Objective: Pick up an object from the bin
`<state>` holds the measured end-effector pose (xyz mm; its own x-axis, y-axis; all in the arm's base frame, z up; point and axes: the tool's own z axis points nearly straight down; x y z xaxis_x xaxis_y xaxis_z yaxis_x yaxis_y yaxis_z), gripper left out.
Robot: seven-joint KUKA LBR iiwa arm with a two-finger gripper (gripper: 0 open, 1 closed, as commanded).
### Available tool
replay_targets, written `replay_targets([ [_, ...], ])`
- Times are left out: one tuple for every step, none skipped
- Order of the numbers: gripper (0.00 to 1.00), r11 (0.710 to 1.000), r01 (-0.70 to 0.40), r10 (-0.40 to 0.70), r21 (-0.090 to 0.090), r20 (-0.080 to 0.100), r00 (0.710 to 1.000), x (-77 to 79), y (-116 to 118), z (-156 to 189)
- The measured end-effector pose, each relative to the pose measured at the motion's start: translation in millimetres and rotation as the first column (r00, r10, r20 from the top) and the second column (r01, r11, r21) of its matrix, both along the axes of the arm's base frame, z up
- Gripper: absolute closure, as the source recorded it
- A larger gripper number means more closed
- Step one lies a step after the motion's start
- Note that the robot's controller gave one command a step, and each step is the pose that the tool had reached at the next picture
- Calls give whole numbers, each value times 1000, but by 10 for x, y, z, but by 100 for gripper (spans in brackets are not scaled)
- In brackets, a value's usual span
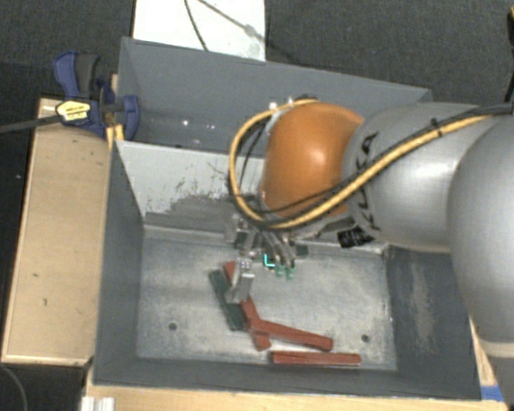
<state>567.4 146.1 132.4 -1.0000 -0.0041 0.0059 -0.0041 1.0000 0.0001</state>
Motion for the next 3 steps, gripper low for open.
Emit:
replay_targets([
  [0,1000,4,-4,1,8,1000,21,-7,47],
  [0,984,179,-180,4,14,984,-71,-124,-276],
  [0,920,391,-391,1,6,920,-282,-236,-624],
])
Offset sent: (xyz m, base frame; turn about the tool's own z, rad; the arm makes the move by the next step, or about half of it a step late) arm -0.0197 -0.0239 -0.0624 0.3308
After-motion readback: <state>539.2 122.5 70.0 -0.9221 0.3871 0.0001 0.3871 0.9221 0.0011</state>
